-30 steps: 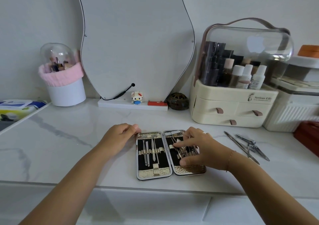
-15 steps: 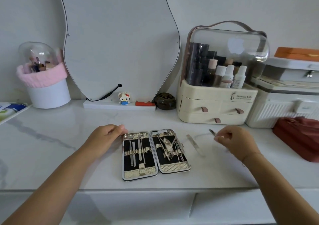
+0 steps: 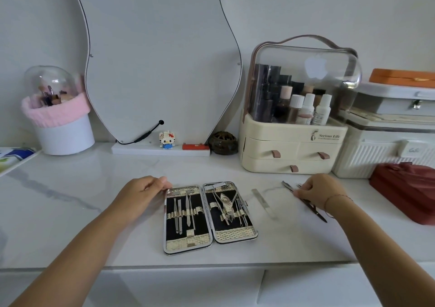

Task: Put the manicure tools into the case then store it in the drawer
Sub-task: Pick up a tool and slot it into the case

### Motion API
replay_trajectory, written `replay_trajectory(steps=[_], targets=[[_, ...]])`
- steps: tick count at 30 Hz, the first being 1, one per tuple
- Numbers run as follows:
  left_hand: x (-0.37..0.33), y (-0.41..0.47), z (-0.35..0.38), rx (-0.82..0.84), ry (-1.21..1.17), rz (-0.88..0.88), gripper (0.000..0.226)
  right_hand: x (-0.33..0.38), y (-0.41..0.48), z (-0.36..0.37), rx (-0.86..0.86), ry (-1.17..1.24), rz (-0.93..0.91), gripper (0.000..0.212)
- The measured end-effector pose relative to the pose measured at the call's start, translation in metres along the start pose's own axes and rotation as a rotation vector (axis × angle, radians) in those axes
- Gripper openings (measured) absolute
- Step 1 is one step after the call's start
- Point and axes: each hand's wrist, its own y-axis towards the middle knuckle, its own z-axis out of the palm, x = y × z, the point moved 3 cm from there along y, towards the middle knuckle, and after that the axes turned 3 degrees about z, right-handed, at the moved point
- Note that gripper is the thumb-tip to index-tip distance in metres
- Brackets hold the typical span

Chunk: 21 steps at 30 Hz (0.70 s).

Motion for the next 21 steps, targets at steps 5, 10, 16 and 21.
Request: replay_trajectory(steps=[5, 10, 16, 21], targets=[[-0.002, -0.001, 0.001, -0.003, 0.002, -0.004, 0.028, 0.003, 0.0, -0.003, 0.004, 0.028, 0.005, 0.045], [-0.001, 0.0, 0.0, 0.006, 0.008, 0.0, 0.028, 0.005, 0.001, -0.003, 0.015, 0.014, -0.012, 0.043], [-0.003, -0.002, 0.0, 0.012, 0.005, -0.002, 0.028, 0.017, -0.013, -0.013, -0.058, 0.151, -0.139, 0.029], [-0.004, -0.001, 0.0, 0.007, -0.01, -0.02, 0.026, 0.08, -0.058, -0.006, 0.188, 0.798, -0.26, 0.002]])
